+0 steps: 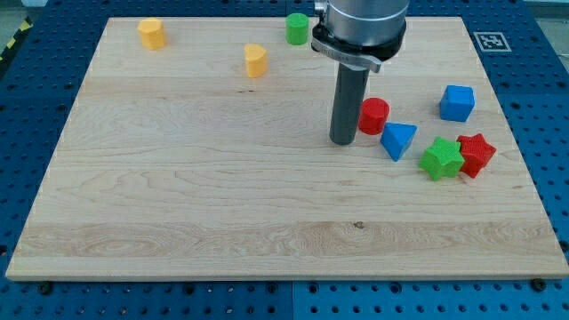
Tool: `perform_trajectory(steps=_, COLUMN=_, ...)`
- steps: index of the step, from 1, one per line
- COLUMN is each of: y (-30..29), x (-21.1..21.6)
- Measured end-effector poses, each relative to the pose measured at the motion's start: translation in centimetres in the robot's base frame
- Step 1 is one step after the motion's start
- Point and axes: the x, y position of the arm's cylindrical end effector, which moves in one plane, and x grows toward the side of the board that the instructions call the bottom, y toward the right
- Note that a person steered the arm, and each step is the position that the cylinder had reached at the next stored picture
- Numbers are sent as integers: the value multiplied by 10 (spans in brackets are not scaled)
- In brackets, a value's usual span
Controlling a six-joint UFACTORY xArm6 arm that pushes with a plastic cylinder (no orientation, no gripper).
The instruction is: Move the red circle and blue triangle diagonal to each other
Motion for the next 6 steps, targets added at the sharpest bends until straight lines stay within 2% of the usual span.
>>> perform_trajectory(steps=2, y=10, x=3)
perform_trajectory(steps=5, y=100, x=-16)
perform_trajectory(steps=6, y=94, x=-7)
